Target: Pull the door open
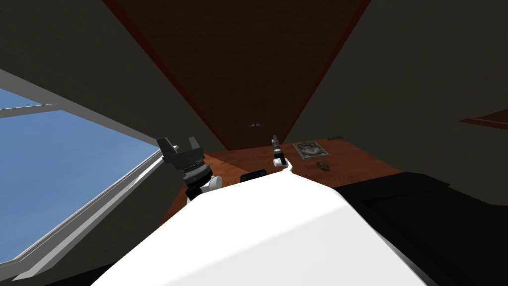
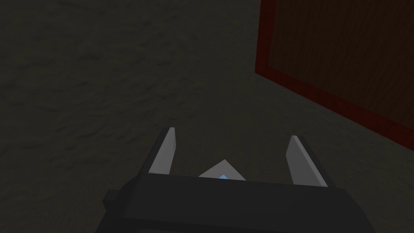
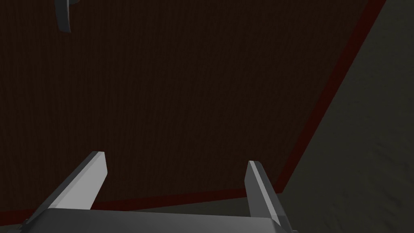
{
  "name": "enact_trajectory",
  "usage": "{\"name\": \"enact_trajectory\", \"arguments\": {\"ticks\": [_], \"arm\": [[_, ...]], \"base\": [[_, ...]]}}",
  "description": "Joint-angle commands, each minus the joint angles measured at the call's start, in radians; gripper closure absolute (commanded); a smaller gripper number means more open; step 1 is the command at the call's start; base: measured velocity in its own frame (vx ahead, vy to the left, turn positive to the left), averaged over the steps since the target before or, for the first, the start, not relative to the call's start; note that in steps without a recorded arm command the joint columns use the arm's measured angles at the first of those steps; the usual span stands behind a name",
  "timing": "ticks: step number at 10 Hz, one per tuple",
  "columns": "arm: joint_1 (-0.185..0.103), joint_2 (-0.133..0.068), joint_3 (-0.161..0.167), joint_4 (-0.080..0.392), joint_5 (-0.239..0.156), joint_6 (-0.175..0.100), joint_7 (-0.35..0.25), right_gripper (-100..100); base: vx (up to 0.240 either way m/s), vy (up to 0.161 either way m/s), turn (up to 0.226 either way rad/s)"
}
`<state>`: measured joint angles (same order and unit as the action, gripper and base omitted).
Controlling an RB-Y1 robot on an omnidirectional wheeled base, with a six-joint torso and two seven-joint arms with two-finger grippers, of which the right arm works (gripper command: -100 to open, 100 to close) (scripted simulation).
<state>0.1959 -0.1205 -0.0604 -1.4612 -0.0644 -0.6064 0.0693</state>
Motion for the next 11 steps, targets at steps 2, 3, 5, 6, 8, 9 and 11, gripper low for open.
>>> {"name": "enact_trajectory", "arguments": {"ticks": [2,3,5,6,8,9,11], "arm": [[-0.028,-0.006,-0.007,0.069,-0.008,-0.019,-0.007,-100],[-0.04,-0.008,-0.01,0.093,-0.012,-0.026,-0.01,-100],[-0.065,-0.012,-0.016,0.155,-0.019,-0.041,-0.016,-100],[-0.077,-0.015,-0.019,0.182,-0.023,-0.049,-0.019,-100],[-0.089,-0.017,-0.022,0.217,-0.027,-0.056,-0.022,-100],[-0.101,-0.019,-0.025,0.244,-0.03,-0.064,-0.025,-100],[-0.125,-0.023,-0.031,0.305,-0.038,-0.078,-0.031,-100]], "base": [[0.063,-0.003,0.041],[0.093,0.003,0.053],[0.098,0.003,0.052],[0.106,-0.01,0.043],[0.065,-0.011,0.023],[0.07,-0.01,0.054],[0.093,-0.011,0.054]]}}
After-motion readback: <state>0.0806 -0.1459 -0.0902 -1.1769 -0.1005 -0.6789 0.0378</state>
